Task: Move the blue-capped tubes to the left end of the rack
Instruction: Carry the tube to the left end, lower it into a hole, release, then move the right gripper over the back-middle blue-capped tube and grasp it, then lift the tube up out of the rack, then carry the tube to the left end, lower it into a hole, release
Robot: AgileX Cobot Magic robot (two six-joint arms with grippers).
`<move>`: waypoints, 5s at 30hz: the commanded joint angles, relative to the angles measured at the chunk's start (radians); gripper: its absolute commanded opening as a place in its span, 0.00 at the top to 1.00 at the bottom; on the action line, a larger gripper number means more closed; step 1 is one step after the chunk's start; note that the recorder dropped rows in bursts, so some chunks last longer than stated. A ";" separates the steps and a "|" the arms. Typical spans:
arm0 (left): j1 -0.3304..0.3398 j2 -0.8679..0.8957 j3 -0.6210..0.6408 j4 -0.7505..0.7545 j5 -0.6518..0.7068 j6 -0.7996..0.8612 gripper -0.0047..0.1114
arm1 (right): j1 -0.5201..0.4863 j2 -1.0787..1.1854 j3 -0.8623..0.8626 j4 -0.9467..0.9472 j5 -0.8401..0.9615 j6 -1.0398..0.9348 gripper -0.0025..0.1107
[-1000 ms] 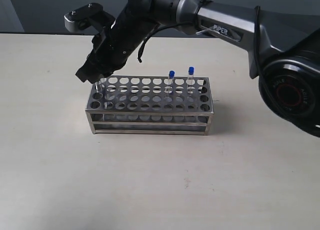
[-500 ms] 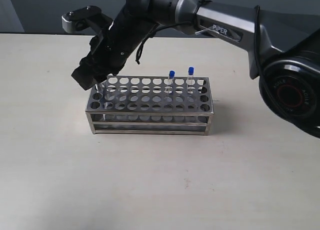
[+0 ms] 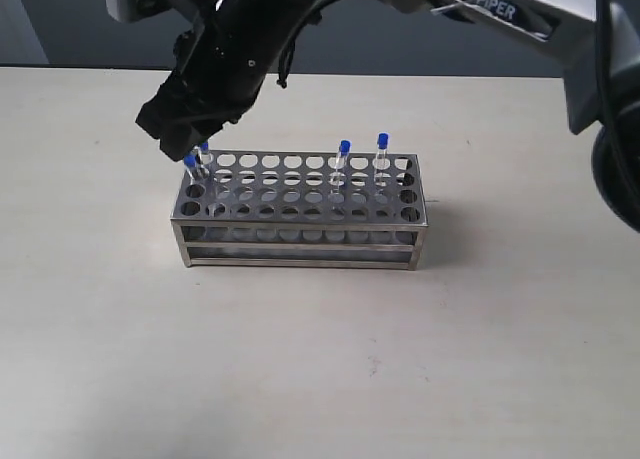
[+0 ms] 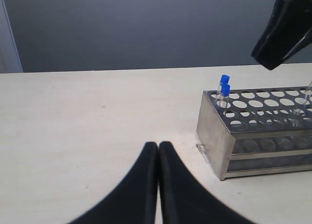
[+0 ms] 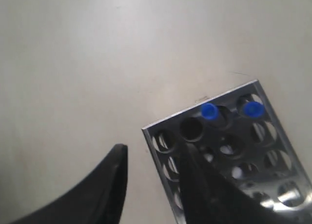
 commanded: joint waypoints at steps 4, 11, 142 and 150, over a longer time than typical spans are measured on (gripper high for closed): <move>-0.011 0.003 -0.005 0.001 -0.006 -0.001 0.95 | -0.003 -0.064 -0.003 -0.379 0.077 0.164 0.66; -0.011 0.003 -0.005 0.001 -0.006 -0.001 0.95 | -0.040 -0.066 -0.003 -0.509 0.077 0.254 0.66; -0.011 0.003 -0.005 0.001 -0.006 -0.001 0.95 | 0.027 0.061 -0.085 -0.169 0.077 0.147 0.98; -0.011 0.003 -0.005 0.001 -0.006 -0.001 0.95 | 0.027 0.070 -0.085 -0.167 0.077 0.147 0.98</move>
